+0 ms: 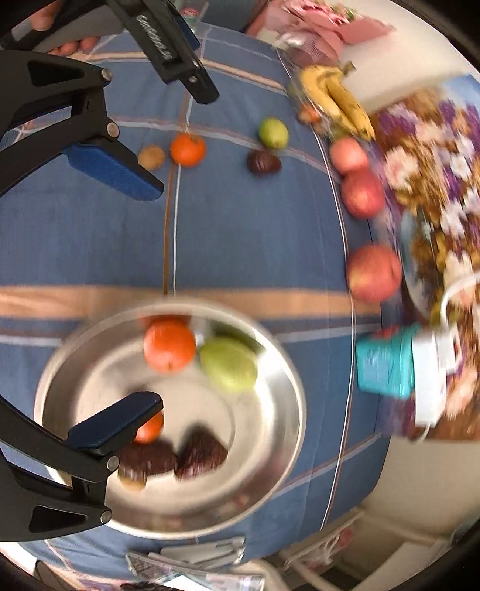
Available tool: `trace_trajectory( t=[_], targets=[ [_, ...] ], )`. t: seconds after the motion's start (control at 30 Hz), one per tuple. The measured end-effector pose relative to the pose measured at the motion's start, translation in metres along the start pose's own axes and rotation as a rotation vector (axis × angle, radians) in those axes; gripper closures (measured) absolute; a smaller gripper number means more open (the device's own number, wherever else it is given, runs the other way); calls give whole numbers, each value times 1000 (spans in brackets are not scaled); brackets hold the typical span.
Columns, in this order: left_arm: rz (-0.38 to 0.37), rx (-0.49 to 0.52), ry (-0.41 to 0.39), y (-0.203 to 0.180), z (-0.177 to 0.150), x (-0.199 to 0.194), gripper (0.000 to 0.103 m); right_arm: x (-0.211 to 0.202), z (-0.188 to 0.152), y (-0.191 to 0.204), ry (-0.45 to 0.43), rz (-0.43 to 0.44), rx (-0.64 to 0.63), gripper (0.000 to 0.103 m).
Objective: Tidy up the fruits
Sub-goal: 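Move both open tools back over the remaining fruits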
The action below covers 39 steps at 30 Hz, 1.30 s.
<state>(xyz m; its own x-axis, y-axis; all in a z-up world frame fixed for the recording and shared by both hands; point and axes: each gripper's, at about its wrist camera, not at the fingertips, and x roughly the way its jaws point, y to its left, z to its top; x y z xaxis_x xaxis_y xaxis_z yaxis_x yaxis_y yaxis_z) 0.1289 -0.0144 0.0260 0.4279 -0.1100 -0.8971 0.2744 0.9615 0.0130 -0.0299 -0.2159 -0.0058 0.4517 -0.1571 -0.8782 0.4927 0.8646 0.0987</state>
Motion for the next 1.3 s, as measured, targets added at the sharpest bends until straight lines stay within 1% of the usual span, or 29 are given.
trace_trajectory(
  t=[0.1,0.2,0.4,0.47,0.57,0.7,0.87,1.0,1.2,1.23,1.3],
  targets=[
    [-28,-38,11,10,1,2,0,2,0,16,-3,10,-31,0],
    [-64,-52,40,10,1,7,0,6,0,30,-3,17,-65,0],
    [-156,-20,114,-3,-4,21,0,11,-3,47,8,51,-103,0],
    [-170,-12,137,-8,-6,27,0,14,-3,52,17,65,-114,0],
    [-165,-16,165,-9,-8,36,0,21,-4,59,37,83,-118,0],
    [-146,-45,185,-1,-9,45,0,31,-5,67,61,107,-126,0],
    [-135,-78,191,11,-9,51,0,41,-7,81,71,117,-155,0],
    [-141,-104,200,17,-10,55,0,50,-9,92,83,136,-177,0],
    [-139,-112,202,22,-10,58,0,57,-14,109,83,147,-226,1],
    [-140,-112,201,23,-10,57,0,58,-15,112,84,154,-231,2],
    [-142,-113,201,23,-10,57,0,61,-14,115,89,157,-237,11]
  ],
)
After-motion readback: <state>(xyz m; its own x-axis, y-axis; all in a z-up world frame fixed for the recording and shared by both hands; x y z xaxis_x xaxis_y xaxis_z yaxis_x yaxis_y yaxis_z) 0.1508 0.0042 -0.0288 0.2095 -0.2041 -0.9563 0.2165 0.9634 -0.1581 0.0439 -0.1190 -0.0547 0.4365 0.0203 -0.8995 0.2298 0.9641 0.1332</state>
